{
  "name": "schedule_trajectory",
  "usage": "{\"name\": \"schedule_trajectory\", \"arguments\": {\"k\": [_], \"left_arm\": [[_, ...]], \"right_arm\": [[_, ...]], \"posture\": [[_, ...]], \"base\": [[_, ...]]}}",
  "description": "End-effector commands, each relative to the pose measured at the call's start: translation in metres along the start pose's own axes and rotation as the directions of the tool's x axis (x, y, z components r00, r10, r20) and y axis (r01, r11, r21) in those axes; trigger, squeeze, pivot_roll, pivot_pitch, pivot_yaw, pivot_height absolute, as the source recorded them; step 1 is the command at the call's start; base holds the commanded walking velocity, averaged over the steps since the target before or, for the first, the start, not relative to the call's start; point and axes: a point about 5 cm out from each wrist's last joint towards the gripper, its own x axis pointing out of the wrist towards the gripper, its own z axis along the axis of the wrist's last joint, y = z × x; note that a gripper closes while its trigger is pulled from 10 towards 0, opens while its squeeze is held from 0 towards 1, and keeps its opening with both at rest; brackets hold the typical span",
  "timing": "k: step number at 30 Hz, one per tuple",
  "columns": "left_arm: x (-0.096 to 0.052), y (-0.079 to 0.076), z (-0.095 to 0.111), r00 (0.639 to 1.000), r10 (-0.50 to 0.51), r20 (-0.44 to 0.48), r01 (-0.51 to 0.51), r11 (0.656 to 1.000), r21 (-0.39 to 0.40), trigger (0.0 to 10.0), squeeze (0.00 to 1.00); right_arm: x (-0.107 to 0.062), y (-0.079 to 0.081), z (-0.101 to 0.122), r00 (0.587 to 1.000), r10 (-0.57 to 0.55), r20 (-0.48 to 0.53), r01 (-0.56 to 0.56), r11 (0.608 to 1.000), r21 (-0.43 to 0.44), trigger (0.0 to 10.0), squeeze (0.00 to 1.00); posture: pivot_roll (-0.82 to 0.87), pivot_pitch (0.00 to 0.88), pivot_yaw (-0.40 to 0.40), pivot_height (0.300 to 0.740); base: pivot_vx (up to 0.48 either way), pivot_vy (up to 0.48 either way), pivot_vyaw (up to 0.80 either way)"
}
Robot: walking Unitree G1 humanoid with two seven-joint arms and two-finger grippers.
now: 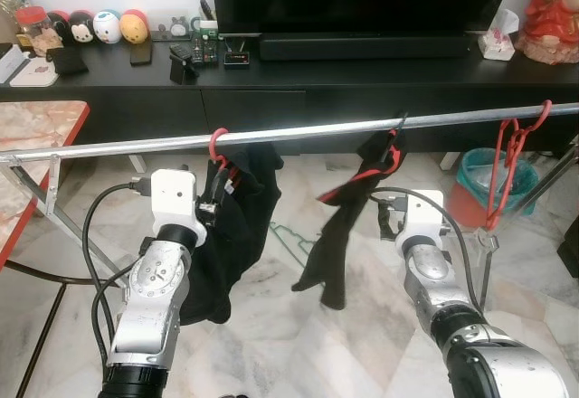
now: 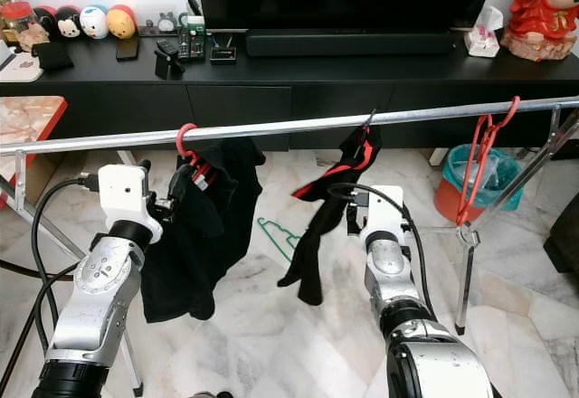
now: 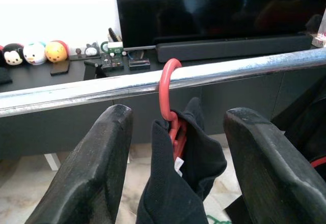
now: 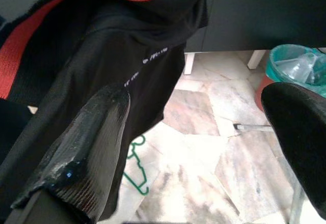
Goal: Hang hanger
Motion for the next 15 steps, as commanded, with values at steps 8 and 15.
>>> {"name": "schedule_trajectory", "arguments": {"k": [8,15], "left_arm": [[0.002,-0.003,0.005,1.0,-0.012,0.023,0.012,1.0,-0.009,10.0,0.0],[-0.004,-0.003,-0.006,1.0,0.0,-0.015,0.0,1.0,-0.029,10.0,0.0]], "right_arm": [[0.002,0.013,0.024,0.982,0.1,0.159,-0.109,0.993,0.047,10.0,0.0],[-0.001,0.013,0.025,0.974,0.092,0.205,-0.11,0.991,0.076,10.0,0.0]], "posture": [[0.03,0.065,-0.011,0.74],[0.03,0.067,-0.01,0.74]], "base": [[0.0,0.0,0.0],[0.0,0.0,0.0]]}}
